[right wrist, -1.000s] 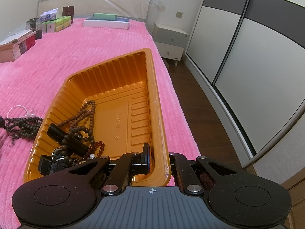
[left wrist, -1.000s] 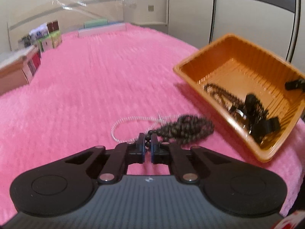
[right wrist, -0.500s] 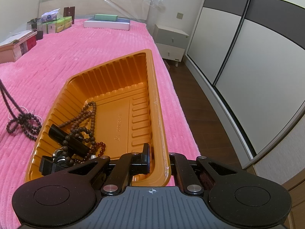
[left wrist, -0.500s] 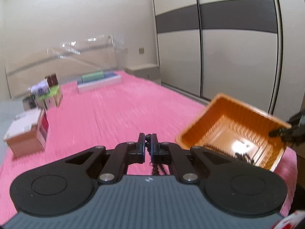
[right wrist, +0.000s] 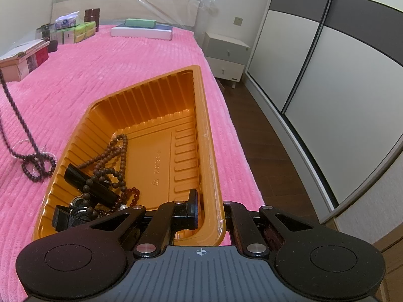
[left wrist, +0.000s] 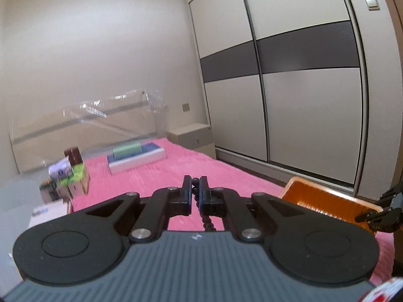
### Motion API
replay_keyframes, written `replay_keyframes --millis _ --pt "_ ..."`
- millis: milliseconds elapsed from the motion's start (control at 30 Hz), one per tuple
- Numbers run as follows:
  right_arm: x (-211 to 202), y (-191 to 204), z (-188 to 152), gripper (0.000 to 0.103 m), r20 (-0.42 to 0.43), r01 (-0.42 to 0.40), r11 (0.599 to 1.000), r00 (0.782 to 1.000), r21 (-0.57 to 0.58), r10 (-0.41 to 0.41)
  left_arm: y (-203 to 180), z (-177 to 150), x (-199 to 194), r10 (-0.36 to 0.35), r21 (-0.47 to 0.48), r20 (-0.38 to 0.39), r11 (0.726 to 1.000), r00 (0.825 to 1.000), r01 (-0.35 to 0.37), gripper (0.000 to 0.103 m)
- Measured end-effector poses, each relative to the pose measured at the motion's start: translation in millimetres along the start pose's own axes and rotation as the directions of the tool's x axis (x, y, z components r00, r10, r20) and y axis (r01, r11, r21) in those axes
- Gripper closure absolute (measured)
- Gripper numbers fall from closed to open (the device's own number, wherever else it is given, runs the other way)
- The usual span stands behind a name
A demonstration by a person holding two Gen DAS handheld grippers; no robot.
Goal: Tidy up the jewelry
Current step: 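Lift the dark bead strand high with the left tool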
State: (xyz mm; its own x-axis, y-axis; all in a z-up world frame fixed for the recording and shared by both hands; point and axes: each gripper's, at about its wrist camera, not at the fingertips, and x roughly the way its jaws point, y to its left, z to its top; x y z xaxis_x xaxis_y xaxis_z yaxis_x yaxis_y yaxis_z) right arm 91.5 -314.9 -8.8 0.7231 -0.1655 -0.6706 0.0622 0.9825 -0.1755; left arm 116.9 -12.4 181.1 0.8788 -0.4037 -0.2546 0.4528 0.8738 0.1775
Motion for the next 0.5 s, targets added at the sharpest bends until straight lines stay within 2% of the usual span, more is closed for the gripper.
replay_keyframes --millis 500 --pt "-0.4 -0.4 0.1 0.097 0.000 0.001 1.000 1.000 0.000 -0.001 0.3 80.0 -1.9 -0.026 0.123 0.120 0.992 0.992 0.011 0.099"
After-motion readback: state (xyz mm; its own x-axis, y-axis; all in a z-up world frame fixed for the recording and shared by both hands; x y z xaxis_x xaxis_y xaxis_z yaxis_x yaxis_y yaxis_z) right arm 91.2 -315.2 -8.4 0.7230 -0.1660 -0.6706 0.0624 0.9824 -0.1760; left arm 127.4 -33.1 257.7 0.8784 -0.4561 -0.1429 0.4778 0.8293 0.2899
